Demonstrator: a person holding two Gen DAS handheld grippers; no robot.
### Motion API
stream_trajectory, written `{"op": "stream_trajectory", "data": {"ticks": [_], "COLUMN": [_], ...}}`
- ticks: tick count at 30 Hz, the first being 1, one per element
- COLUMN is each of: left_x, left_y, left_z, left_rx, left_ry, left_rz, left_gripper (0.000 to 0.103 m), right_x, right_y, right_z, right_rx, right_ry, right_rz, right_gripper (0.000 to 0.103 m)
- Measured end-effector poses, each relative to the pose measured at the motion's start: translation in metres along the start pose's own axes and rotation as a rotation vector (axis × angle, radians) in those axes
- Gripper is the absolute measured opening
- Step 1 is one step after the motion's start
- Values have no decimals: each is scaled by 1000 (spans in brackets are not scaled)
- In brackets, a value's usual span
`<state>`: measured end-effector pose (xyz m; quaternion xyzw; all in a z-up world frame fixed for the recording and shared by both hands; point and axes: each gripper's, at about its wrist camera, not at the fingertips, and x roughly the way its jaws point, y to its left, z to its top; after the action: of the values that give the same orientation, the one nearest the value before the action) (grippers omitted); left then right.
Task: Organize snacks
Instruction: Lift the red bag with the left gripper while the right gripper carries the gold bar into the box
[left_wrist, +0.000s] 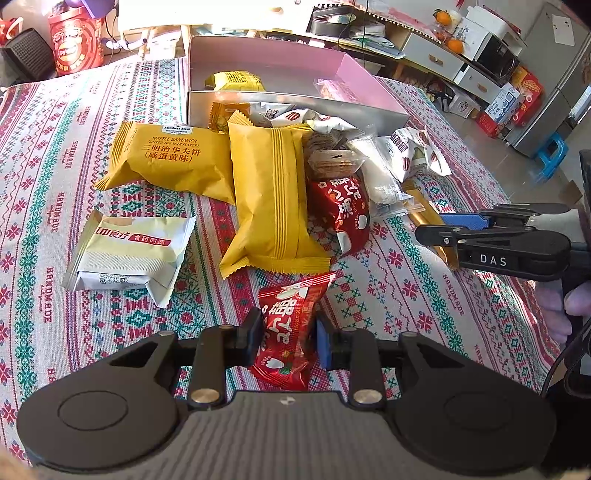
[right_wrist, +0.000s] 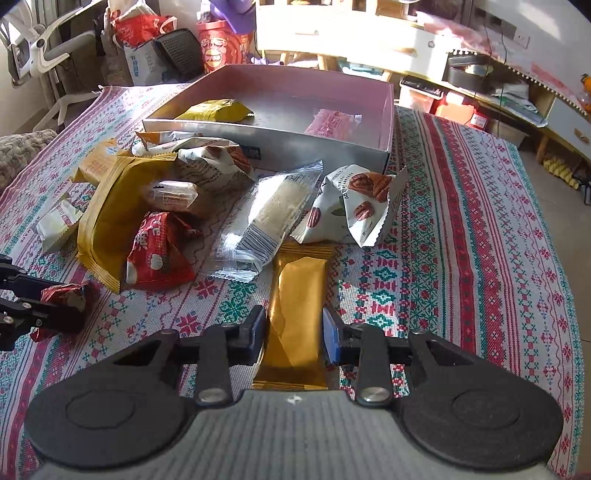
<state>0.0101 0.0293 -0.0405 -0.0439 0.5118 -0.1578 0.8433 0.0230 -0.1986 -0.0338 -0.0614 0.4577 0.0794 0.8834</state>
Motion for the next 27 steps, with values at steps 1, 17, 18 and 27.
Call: {"op": "stream_trajectory", "data": {"ticks": [1,17,18,27], "left_x": [0,-18,-21,-38], "left_y": [0,2,2,3], "left_z": [0,10,11,31], "left_rx": [-2,-20,-24,-52], "left_ry": [1,-42,-48,-108], "left_rz": [0,-7,-13,-34], "left_gripper": [36,34,34,34], "right_x": [0,-21,-24,-38], "right_y": [1,-4,-5,-13], "right_z": [0,10,12,25], "right_rx": [-4,70,72,112], "right_ry": [5,11,5,-35], "right_rz": [-6,37,41,72], "right_gripper": [29,28,28,28]}}
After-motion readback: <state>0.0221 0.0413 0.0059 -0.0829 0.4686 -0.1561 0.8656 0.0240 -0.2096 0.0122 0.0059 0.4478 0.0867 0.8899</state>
